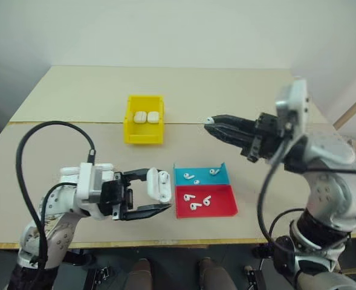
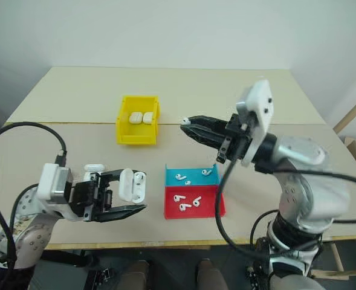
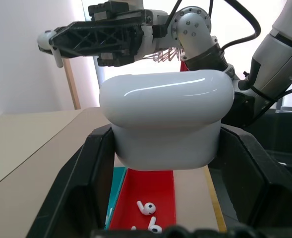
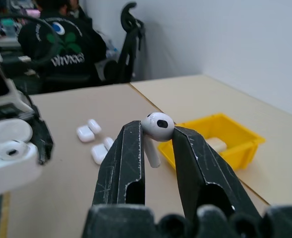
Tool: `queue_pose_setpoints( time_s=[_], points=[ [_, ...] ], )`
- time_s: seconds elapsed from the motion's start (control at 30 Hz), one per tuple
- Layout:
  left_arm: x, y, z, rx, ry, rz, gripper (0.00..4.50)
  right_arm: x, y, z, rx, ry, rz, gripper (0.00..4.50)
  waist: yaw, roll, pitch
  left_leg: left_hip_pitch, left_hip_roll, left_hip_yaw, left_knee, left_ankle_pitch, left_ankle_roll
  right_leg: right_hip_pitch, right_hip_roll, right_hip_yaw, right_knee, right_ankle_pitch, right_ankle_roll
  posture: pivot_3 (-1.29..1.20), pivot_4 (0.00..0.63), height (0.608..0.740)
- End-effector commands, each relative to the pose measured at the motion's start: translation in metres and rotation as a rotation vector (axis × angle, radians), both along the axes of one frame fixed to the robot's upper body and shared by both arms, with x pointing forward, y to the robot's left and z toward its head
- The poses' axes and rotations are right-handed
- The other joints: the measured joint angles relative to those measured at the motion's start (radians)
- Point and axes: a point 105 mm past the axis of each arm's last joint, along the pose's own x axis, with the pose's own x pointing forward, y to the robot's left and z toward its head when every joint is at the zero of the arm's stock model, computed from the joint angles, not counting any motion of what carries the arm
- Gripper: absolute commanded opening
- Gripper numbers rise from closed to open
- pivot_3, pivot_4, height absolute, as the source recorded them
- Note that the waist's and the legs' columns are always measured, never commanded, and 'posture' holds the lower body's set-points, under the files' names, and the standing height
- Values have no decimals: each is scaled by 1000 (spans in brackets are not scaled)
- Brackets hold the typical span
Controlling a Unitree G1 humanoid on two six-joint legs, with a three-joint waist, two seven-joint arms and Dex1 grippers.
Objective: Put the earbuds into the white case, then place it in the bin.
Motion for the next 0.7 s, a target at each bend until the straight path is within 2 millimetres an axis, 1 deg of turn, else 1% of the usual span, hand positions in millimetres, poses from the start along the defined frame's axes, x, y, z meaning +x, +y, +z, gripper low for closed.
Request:
queue_pose_setpoints(
  time_s=[0.03,0.13,0.2,0.27,0.37,0.47,0.6,0.7],
  points=[
    [1,-6,6,-12,-15,-18,2800,-27,10,5,89,-63,119,810,0,0,0,1,0,0,0,0,0,0,0,0,0,0,0,0,150,740],
    [3,-11,6,-14,-12,-22,2800,-36,13,4,210,8,238,810,0,0,0,1,0,0,0,0,0,1,0,0,0,0,0,0,150,740],
    [3,-13,7,-17,-11,-26,2800,-41,13,5,246,10,273,810,1,0,0,1,0,0,0,0,0,1,0,1,0,0,0,0,150,740],
    [3,-16,8,-28,-11,-31,2800,-48,15,1,237,-10,310,810,4,0,0,1,0,0,0,0,0,1,1,0,0,0,0,0,150,740],
    [4,-19,9,-33,-7,-34,2800,-52,15,-2,242,15,364,810,4,0,0,0,0,0,0,0,0,1,0,0,-1,0,0,0,150,740],
    [4,-19,9,-33,-8,-39,2800,-58,17,-8,209,38,434,810,1,0,0,1,0,0,0,0,0,1,0,0,-1,0,0,0,150,740],
    [6,-19,10,-29,-13,-45,2800,-63,20,-18,139,60,481,810,2,0,0,1,0,0,0,0,0,1,1,0,-1,0,0,0,150,740],
    [7,-19,11,-25,-15,-52,2800,-63,24,-24,101,68,500,810,3,0,0,1,0,0,0,0,0,1,1,0,-1,0,0,0,150,740]
  ],
)
